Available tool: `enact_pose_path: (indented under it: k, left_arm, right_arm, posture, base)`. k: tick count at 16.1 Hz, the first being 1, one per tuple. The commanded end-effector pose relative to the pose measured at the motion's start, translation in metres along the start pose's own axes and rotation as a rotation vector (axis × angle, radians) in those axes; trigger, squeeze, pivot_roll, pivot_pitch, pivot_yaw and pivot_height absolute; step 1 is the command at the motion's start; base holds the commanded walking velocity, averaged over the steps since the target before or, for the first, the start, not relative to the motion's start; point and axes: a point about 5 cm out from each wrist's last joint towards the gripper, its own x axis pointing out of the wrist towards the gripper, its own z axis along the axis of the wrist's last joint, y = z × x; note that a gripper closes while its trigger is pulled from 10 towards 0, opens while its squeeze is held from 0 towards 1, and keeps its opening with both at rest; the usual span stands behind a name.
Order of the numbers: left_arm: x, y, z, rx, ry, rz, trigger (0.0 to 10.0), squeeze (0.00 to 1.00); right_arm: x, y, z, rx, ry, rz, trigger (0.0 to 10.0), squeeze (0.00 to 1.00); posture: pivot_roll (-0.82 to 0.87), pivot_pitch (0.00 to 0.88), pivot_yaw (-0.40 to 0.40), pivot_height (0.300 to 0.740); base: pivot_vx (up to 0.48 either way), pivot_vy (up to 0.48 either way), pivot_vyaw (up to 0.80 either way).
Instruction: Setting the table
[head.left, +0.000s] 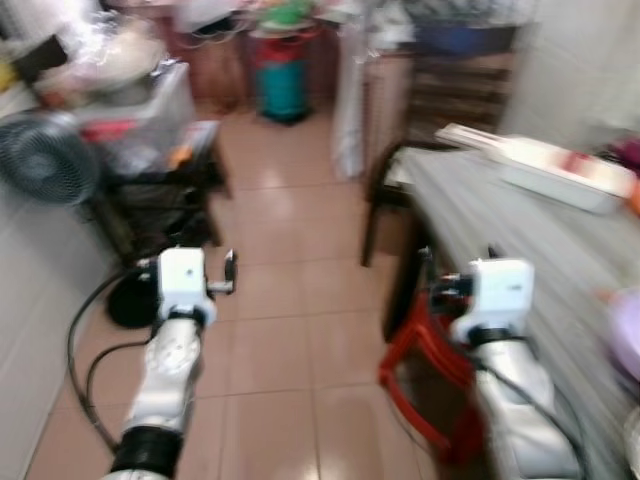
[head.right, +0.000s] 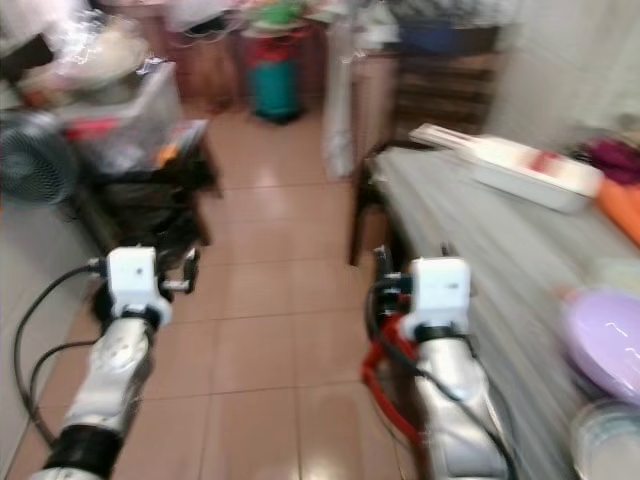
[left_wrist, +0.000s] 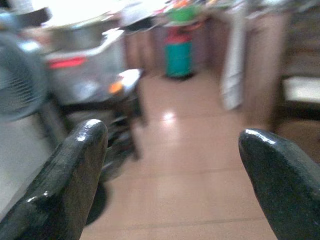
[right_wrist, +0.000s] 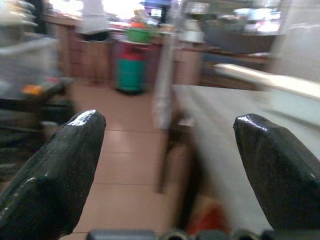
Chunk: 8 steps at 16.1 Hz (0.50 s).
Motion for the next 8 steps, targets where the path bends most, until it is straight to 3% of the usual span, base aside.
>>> enact_pose_path:
  k: [1,2,5,8]
  left_arm:
    - [0.004,-0.005,0.002,-0.002,-0.007,-0.014,10.0,0.00]
    - [0.005,-0.005,0.001,0.000,-0.003,-0.012,10.0,0.00]
    - [0.005,0.000,-0.004,-0.007,0.021,0.020,10.0,0.00]
    - [0.005,-0.001,-0.009,-0.011,0.033,0.017,10.0,0.00]
  right_arm:
    - [-0.001,-0.012,-0.002,-0.003,0.008,-0.042,10.0,0.00]
    - [-0.001,-0.014,-0.003,0.009,0.009,-0.047,10.0,0.00]
    - [-0.001,-0.019,-0.006,0.022,0.020,-0.061,10.0,0.00]
    - [0.002,-0.019,-0.006,0.029,0.021,-0.066,10.0,0.00]
  posture:
    - [-0.11,0.000,0.022,0.740]
    - [-0.11,0.000,0.020,0.740]
    - [-0.11,0.000,0.016,0.740]
    - [-0.11,0.000,0.012,0.740]
  base:
    - [0.000,0.000,0.80]
    - [0.000,0.000,0.59]
    - [0.000,0.000,0.00]
    - [0.000,0.308,0.00]
